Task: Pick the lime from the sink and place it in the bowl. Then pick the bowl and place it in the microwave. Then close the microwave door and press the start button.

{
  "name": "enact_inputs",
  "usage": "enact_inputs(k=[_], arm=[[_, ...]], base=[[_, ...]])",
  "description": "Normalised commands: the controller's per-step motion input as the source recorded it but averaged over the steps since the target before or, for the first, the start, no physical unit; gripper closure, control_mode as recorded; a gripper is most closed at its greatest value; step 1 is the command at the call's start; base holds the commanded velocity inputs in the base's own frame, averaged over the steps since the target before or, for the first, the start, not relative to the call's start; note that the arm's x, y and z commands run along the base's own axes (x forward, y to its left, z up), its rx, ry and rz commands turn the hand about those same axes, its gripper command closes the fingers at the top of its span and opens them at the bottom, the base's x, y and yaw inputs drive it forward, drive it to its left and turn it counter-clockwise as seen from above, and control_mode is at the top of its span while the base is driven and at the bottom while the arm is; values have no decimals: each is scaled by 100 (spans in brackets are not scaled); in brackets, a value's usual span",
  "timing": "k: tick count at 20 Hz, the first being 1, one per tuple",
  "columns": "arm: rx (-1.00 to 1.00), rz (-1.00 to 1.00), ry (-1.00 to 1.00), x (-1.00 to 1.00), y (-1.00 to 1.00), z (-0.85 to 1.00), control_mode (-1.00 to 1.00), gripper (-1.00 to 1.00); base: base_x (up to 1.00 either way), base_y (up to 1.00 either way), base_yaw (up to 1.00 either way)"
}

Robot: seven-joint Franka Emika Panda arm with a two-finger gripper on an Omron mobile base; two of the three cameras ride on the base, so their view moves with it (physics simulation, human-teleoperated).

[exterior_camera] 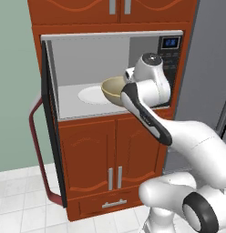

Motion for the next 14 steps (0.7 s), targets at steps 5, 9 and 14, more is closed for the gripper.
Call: enact_inputs(k=[5,9,14], arm=[[-2,0,10,58,23,-9,-100,100],[0,5,1,71,12,-10,-100,100],[0,7,0,83,2,-29,-100,100]], base=[[0,0,0],[0,0,0],[0,0,0]])
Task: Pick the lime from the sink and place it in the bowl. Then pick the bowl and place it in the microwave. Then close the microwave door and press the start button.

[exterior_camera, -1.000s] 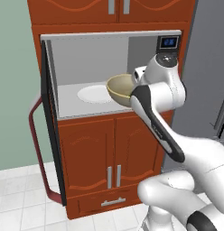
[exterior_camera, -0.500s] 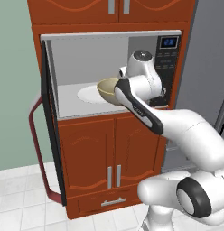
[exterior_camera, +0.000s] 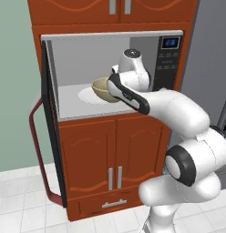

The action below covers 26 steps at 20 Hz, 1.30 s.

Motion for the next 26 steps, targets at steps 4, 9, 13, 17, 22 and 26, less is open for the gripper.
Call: enact_inputs(k=[4,9,13,17,22,26], arm=[[-1,8,0,78,4,-50,-100,100],[-3,5,0,58,17,-47,-100,100],[-1,3,0,53,16,-32,-100,100],[0,1,0,69,5,-18,-100,100],[0,0,0,56,0,-8,-100,100],[0,0,0,33,1,-18,-100,100]], base=[[0,0,0],[0,0,0],[0,0,0],[0,0,0],[0,0,0],[0,0,0]])
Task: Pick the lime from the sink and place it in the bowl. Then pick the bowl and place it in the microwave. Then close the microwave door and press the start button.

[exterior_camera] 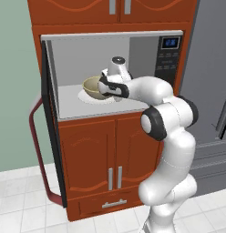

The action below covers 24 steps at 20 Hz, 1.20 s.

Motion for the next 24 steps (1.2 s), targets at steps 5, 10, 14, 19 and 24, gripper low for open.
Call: enact_inputs(k=[5,10,14,19,24], arm=[[0,0,-2,-4,1,-9,-100,-100],[1,0,-11,-61,-10,0,-100,-100],[8,0,-8,-100,-14,0,-100,-100],[14,4,-11,-100,-10,16,-100,-100],[17,14,-6,-100,0,61,-100,-100]], base=[[0,0,0],[0,0,0],[0,0,0],[0,0,0],[0,0,0]])
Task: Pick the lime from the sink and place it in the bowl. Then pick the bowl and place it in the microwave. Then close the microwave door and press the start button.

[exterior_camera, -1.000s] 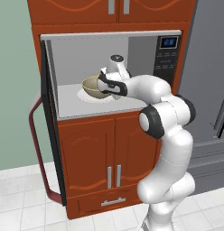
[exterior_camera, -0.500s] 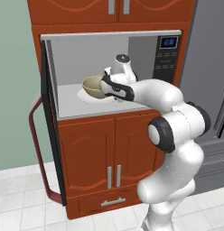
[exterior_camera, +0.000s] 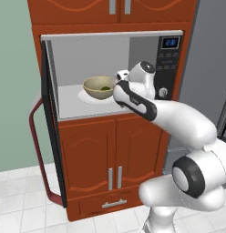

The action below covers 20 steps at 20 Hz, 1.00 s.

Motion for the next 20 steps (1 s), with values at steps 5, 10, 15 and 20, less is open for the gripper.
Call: enact_inputs(k=[5,10,15,20], arm=[[13,24,-8,-100,0,55,-100,-100],[2,29,-8,-100,0,50,-100,-100],[0,31,-2,-100,0,47,-100,-100],[4,18,0,-99,0,59,-100,-100]], base=[[0,0,0],[0,0,0],[0,0,0],[0,0,0]])
